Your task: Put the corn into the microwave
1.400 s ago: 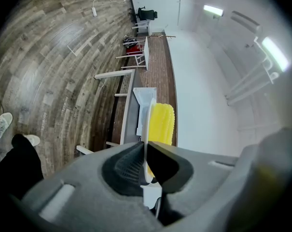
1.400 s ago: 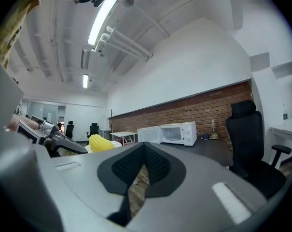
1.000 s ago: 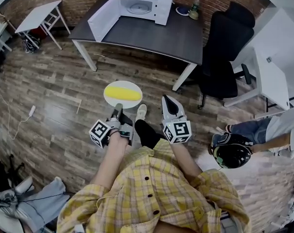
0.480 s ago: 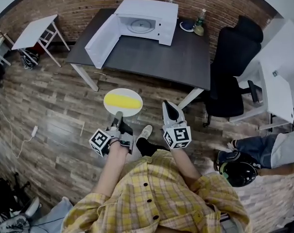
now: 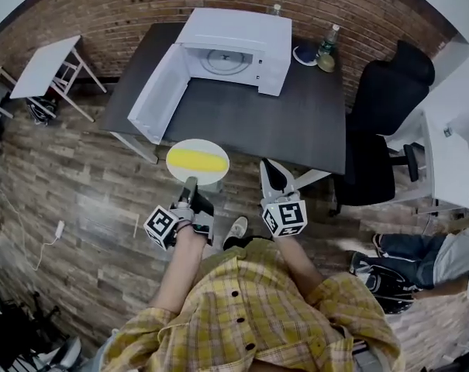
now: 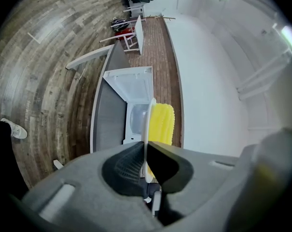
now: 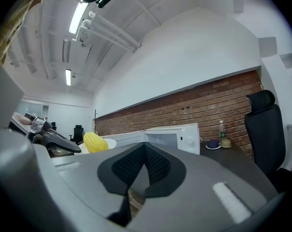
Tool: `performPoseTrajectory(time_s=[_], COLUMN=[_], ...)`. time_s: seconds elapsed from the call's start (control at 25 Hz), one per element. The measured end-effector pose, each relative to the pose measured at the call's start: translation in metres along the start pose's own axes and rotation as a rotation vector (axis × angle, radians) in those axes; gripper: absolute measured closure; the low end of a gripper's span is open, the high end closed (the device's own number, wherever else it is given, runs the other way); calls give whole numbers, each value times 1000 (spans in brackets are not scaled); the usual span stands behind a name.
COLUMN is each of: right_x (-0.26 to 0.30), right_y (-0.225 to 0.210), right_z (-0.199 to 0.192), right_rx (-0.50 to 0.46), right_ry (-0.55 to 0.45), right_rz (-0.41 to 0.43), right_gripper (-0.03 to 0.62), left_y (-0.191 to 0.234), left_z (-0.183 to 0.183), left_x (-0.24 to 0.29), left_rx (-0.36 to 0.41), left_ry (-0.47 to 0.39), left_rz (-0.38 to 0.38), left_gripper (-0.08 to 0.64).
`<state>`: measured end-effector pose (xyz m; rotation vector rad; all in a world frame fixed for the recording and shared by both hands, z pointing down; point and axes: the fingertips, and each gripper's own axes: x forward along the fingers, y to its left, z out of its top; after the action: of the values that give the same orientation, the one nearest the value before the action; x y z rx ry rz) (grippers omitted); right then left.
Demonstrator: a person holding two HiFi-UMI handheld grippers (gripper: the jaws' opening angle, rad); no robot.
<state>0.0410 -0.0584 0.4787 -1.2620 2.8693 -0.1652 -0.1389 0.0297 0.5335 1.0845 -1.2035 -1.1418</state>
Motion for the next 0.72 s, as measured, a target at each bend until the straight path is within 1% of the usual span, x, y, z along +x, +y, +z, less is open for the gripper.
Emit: performPoseTrajectory(time_s=[0.08,0.2,0.36,0.56,0.72], right_x=[21,47,73,87,91], right_y=[-8,-19,-26,-28,-33], right_z=[3,4,3,3,3], right_rx=[5,14,16,10,13], right_ry=[-1,-8,-19,-19,-10], right_rz=[-1,-7,-5,1,-17], right_gripper=[591,591,591,591,591], left_y=[-4,-13,-13,-13,-9], left_z=[8,16,25,31,33], left_x=[21,51,79,102,116], left_rx=[3,-13,-8,7,4], left_ry=[2,4,11,21,31], left_rz=[6,-18,-14,-7,6], left_gripper=[541,541,541,541,541])
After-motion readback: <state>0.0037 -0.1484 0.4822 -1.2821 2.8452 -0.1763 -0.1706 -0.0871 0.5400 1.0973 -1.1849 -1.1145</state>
